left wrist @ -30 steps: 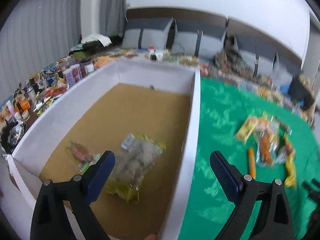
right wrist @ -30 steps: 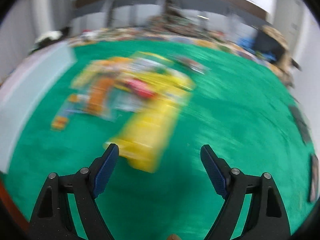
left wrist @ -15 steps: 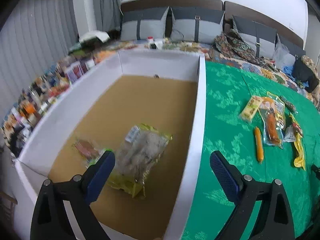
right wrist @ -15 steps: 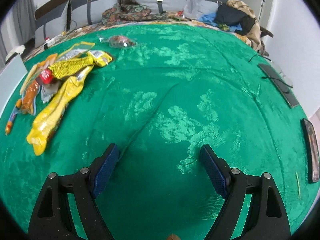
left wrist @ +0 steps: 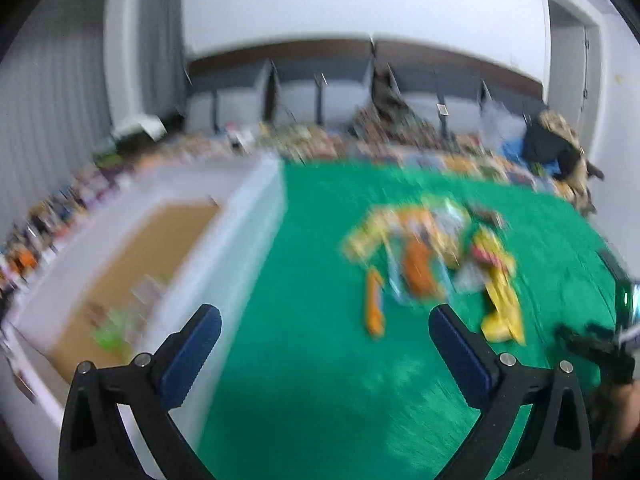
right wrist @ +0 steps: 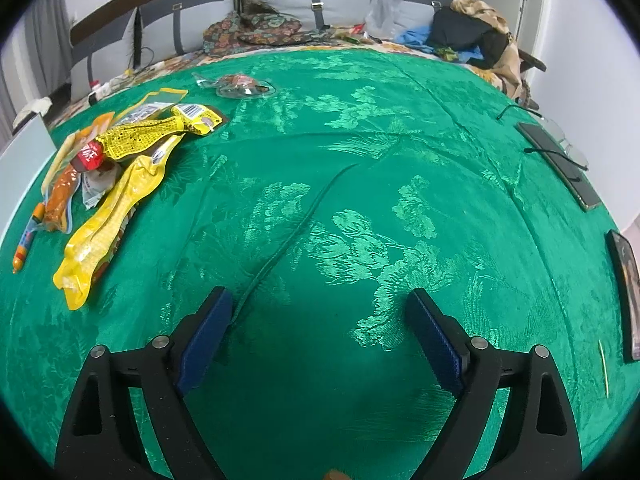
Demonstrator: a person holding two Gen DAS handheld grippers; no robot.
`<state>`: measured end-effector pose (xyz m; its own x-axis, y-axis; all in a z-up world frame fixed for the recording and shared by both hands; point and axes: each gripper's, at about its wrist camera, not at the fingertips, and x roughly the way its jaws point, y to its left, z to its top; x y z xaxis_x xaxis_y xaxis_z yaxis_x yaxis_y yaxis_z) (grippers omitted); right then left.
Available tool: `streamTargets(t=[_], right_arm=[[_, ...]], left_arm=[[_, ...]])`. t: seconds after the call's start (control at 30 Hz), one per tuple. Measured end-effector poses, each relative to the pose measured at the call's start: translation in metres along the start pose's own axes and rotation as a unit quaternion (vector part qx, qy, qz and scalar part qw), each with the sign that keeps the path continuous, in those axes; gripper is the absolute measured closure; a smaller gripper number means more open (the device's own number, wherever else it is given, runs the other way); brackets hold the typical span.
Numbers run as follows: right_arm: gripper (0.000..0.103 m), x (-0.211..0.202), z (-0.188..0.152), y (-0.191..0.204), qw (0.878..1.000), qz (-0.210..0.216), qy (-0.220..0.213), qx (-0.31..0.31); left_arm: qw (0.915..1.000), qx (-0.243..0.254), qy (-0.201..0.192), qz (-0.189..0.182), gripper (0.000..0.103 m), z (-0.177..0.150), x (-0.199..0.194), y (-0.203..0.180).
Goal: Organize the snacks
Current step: 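Withdraw both tools from the box back over the snack pile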
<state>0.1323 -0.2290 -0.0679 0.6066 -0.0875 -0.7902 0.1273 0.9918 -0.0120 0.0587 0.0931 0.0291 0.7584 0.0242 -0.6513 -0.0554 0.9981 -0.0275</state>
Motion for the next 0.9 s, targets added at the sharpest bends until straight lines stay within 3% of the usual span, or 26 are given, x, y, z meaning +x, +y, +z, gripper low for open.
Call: streamTargets(t=[0.17,0.33,0.57,0.9], right_arm=[[0.012,0.0,0.0,0.0,1.0,0.0,0.0,0.0],[0.012,0.0,0.0,-0.001,1.0,0.0,0.0,0.0],[0.012,0.0,0.0,-0.001,1.0,0.0,0.0,0.0],[0.012,0.0,0.001,-0.001,1.0,0.0,0.0,0.0]], left_arm=[[0.9943,0.028,0.099,-0.028,0.0,-0.044,0.07,-0.031],[0.9884,0.061,0.134,-0.038,0.0,-0.057,0.111,-0.051],[0.9925,0.048,0.107,-0.036,0.0,-0.064,0.123,-0.056],[0.9927,0.047,0.105,-0.035,0.0,-0.064,0.12,-0.053]])
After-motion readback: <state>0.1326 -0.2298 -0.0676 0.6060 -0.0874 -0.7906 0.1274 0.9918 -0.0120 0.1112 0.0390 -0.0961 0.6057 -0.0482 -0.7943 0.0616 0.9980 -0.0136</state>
